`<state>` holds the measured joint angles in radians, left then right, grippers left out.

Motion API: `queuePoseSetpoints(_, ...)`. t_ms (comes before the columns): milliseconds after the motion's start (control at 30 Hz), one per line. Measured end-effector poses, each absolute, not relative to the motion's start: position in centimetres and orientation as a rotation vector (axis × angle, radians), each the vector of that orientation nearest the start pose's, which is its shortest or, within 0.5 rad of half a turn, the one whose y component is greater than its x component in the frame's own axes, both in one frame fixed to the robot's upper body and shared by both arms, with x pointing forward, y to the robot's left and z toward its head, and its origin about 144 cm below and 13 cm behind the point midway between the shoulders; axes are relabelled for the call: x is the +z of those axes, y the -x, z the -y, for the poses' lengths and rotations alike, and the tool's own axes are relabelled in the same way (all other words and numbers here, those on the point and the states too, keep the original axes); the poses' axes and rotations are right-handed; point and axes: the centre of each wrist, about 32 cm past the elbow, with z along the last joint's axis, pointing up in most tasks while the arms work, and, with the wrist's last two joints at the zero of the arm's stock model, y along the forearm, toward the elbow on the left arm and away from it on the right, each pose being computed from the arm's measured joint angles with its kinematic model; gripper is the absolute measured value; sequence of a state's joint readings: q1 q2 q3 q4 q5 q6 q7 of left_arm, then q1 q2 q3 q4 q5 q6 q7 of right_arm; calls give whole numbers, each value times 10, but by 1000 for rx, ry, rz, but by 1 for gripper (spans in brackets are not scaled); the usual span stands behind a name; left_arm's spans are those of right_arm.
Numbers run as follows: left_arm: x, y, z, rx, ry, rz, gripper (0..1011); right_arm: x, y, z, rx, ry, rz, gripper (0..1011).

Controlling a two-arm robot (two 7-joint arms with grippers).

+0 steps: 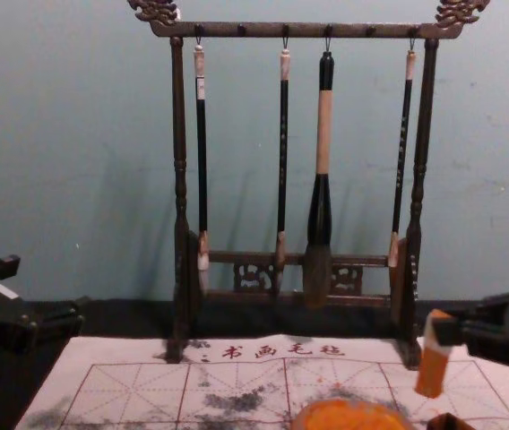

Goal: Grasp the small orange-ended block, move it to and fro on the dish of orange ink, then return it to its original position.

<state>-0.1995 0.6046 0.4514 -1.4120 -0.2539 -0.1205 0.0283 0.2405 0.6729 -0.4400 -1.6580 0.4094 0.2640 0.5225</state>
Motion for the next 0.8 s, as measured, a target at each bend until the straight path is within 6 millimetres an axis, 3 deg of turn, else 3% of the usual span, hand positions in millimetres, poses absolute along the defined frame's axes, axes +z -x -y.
queuePoseSetpoints(333,1140,-489,-310,1248,-304,285,1001,1217,-473,299,-719,392,2,78)
queuePoseSetpoints(800,1140,-489,-310,1248,-304,285,1001,1210,-467,302,-729,410,-30,78)
